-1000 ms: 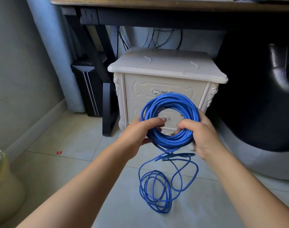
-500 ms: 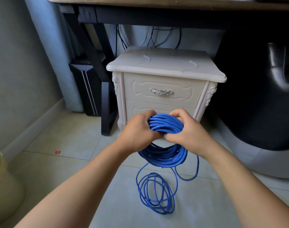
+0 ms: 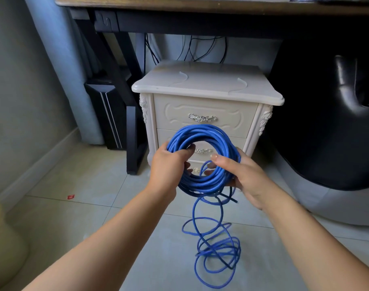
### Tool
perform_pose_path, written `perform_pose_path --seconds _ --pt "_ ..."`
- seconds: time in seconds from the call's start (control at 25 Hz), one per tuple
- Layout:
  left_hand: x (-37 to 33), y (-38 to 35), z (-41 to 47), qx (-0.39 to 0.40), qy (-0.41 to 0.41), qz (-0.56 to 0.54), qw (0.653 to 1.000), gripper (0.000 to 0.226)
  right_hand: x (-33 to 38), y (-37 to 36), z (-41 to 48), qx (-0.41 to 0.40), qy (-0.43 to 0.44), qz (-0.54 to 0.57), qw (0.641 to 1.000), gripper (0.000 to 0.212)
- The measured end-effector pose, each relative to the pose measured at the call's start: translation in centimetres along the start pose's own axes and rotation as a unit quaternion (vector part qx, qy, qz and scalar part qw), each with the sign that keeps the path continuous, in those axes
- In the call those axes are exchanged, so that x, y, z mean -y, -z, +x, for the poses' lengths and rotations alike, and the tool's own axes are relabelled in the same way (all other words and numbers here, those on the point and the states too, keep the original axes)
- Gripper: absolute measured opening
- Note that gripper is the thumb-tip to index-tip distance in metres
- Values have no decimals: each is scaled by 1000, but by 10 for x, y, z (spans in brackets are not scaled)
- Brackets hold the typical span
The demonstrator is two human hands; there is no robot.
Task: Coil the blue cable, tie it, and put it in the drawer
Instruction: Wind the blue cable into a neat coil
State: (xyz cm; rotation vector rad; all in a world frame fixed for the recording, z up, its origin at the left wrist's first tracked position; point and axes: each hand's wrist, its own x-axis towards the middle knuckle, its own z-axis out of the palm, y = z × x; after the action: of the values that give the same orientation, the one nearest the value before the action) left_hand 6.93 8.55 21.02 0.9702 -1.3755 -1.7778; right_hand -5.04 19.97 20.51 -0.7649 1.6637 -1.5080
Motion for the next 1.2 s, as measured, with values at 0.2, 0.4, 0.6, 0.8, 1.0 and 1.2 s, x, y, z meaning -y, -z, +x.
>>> perform_pose_path --seconds 0.2,0.4,0.6,0.8,1.0,1.2 --pt "3 -2 -11 111 61 57 990 18 -3 3 8 -117 0 84 990 21" --pt "-17 10 -5 182 18 135 974 41 8 4 6 -115 28 21 993 30" --pt "-13 14 0 205 -105 320 919 57 14 -7 -2 -44 75 -234 968 35" --pt "-5 12 2 141 -112 286 941 11 17 -6 -7 -24 69 -185 980 51" --pt "-2 10 4 52 -100 164 980 8 14 8 -4 48 -37 -22 998 74" --pt "0 4 5 -37 -37 50 997 7 6 0 0 44 -45 33 997 78"
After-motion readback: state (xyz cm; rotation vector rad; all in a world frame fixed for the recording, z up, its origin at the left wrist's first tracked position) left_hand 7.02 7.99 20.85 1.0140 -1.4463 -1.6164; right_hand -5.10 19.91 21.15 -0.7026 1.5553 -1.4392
